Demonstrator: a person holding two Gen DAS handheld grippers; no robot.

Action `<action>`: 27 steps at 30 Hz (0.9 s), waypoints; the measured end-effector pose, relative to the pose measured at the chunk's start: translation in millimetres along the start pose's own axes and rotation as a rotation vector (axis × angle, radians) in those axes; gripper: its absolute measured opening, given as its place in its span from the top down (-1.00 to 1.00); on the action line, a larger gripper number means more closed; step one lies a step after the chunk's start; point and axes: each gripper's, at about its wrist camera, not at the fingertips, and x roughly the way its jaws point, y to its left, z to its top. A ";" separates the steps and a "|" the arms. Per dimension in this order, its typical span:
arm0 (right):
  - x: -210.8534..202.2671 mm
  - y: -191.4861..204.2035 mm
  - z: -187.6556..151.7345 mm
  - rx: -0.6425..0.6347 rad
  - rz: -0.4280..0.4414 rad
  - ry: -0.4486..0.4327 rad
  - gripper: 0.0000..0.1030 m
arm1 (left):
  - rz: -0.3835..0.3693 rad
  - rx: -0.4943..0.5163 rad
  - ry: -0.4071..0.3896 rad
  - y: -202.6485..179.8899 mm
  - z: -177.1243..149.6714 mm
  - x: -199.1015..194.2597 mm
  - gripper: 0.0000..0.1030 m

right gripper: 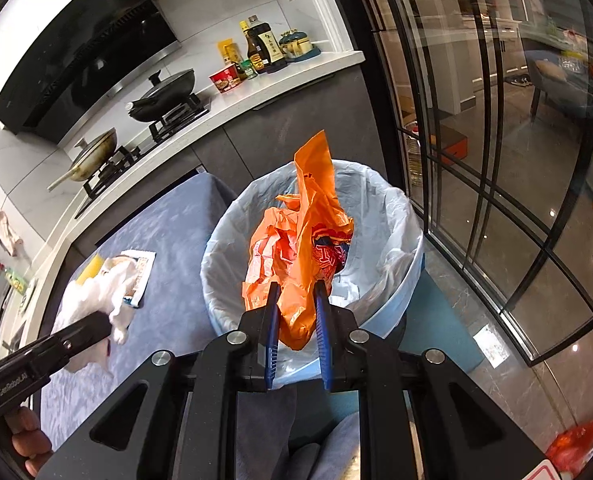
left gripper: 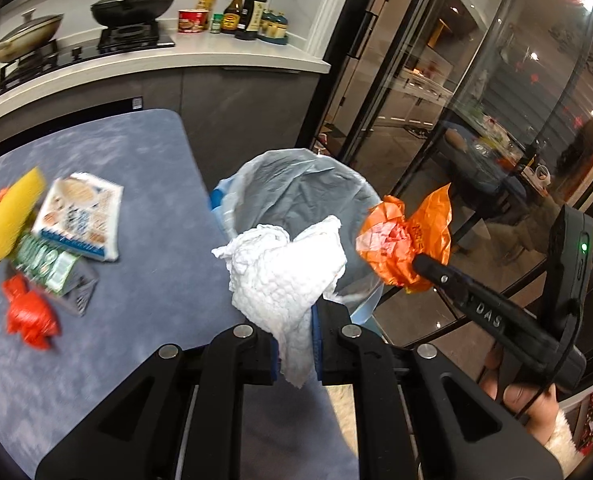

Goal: Collect trash
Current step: 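Carry the paper towel and orange bag over the trash bin, then open both tools to drop the towel and orange bag into the bin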

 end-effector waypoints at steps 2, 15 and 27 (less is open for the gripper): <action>3.2 -2.3 3.2 0.001 -0.002 0.000 0.70 | -0.006 0.008 0.006 -5.2 7.2 12.7 0.79; 51.6 -17.3 23.0 0.015 -0.038 0.051 0.58 | -0.044 0.037 0.070 -20.6 35.0 90.1 0.65; 44.8 -3.6 24.0 -0.010 -0.062 0.023 0.41 | 0.048 -0.015 0.006 2.5 35.4 67.1 -0.12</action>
